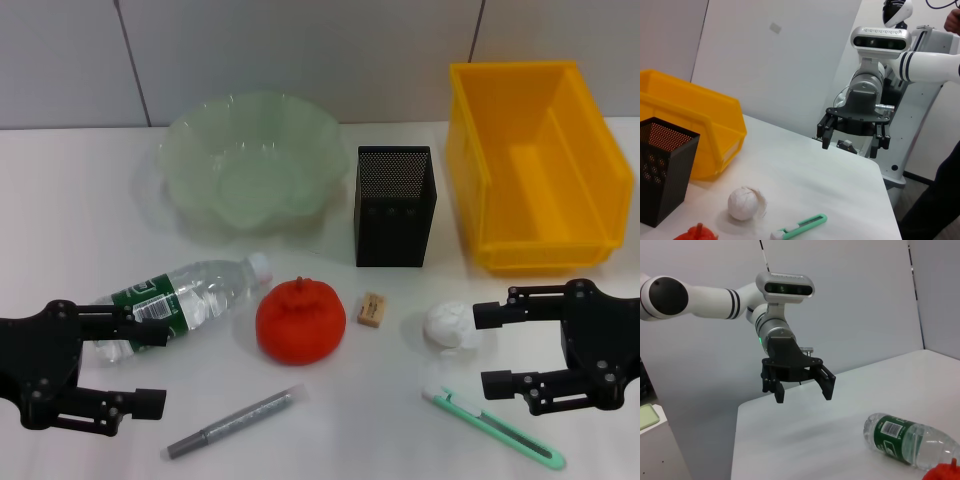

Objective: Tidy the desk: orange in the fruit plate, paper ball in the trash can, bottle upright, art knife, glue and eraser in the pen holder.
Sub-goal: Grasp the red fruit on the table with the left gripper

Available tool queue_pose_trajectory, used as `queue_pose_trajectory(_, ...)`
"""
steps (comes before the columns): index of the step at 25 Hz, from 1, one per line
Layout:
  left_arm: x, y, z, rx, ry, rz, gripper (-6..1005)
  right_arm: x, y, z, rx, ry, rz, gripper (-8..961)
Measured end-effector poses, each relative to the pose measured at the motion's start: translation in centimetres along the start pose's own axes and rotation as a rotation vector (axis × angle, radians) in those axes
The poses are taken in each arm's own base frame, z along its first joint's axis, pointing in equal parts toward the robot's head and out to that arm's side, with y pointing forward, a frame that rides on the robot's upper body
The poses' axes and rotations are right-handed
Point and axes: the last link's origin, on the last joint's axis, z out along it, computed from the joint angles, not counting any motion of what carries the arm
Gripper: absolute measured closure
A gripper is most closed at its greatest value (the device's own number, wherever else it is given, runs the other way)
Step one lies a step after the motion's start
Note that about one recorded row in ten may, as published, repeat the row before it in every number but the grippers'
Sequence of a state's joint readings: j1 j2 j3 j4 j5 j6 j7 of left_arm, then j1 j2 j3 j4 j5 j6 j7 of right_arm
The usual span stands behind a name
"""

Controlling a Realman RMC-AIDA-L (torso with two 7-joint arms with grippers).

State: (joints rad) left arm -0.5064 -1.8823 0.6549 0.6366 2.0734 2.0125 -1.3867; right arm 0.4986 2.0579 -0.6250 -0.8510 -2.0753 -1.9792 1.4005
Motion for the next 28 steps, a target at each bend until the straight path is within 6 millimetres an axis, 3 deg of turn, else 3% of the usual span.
queue_pose_trajectory(17,0.4,-0.2,-0.1,0.005,-0.004,0.004,184,0.6,0.4,-0.1,-0.002,-0.001,0.024,215)
queue_pose_trajectory(25,2.0,-0.6,-0.3,0.044,0.008,0.038,184,2.2,1.1,-1.2,0.054,-0.005,0.079,215)
queue_pose_trajectory(26,3.6,-1.8,1.3,0.115,0.036,0.104,184,2.4,1.2,-1.5,0.073,-0.01,0.088,215)
queue_pose_trajectory(28,3.6,-1.8,1.3,0.115,0.036,0.104,184,2.8,1.4,-2.2,0.106,-0.028,0.093,216)
